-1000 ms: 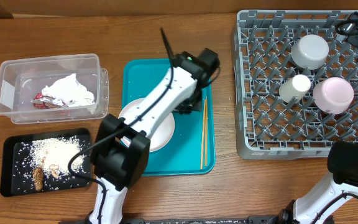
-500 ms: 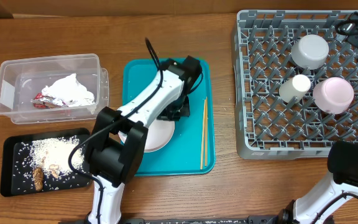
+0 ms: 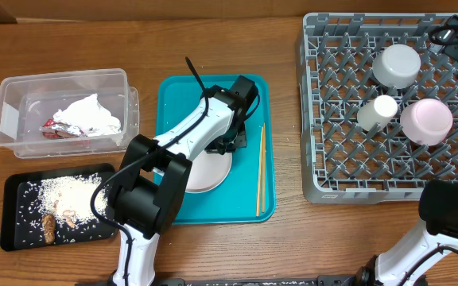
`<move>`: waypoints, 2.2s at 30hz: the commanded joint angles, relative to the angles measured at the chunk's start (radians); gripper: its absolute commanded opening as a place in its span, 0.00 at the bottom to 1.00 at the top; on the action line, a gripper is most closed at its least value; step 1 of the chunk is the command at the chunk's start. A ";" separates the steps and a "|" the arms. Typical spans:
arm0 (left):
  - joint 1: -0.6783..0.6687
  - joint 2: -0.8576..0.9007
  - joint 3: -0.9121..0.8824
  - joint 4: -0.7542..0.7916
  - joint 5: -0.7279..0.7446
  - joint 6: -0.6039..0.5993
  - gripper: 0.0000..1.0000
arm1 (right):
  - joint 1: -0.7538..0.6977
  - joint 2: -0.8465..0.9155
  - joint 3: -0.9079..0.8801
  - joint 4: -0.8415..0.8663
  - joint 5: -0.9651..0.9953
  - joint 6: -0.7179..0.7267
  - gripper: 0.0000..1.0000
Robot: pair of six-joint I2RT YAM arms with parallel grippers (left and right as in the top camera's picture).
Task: Sort waste into correct bins and load items into the dishwasher
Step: 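Lower the white plate onto the teal tray and open the left gripper, then release the plate and lift the left gripper off the teal tray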
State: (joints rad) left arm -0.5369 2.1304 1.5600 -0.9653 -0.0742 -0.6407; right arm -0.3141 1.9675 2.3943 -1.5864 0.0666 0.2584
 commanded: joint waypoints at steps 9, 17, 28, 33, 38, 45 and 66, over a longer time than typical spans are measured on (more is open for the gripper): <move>0.018 0.007 0.005 0.010 -0.194 -0.010 0.04 | -0.001 0.000 0.002 0.006 -0.001 0.004 1.00; 0.086 0.007 0.033 -0.014 -0.195 -0.010 0.04 | -0.001 0.000 0.002 0.006 -0.001 0.004 1.00; 0.145 -0.020 0.080 -0.066 -0.085 -0.010 0.04 | -0.001 0.000 0.001 0.006 -0.001 0.004 1.00; 0.122 -0.098 0.127 -0.093 -0.085 -0.009 0.04 | -0.001 0.000 0.001 0.006 -0.001 0.004 1.00; 0.082 -0.147 0.131 -0.078 0.011 0.038 0.04 | -0.001 0.000 0.001 0.006 -0.001 0.004 1.00; -0.002 -0.108 0.109 -0.068 0.153 0.071 0.04 | -0.001 0.000 0.001 0.006 -0.002 0.004 1.00; -0.049 -0.004 0.108 -0.107 0.014 0.113 0.05 | -0.001 0.000 0.002 0.006 -0.001 0.004 1.00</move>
State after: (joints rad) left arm -0.5930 2.1159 1.6741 -1.0679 0.0013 -0.5453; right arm -0.3141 1.9675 2.3943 -1.5860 0.0662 0.2592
